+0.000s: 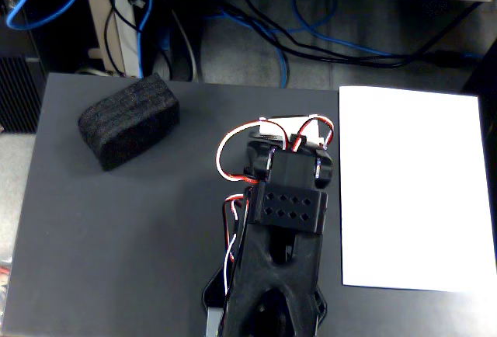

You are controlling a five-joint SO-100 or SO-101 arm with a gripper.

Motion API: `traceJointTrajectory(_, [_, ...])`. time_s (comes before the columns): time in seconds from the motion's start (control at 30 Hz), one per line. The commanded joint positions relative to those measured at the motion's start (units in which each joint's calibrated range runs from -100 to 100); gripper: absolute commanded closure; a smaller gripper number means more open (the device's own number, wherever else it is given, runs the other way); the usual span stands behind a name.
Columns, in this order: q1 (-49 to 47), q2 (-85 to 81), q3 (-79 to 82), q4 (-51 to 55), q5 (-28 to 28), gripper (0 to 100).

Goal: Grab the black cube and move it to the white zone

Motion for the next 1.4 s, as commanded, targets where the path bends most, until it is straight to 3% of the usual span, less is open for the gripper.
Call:
traceJointTrajectory(0.0, [-0.29,-0.11,0.00,0.36,-0.04,95])
traceJointTrajectory(0.97, [-0.21,-0.19,-0.54,-0.33,-0.09,95])
traceJointTrajectory(1.27, [-0.29,0.56,-37.08,0.53,-0.09,94])
traceJointTrajectory(1.37, [-11.77,1.07,-49.59,7.82,-0.72,94])
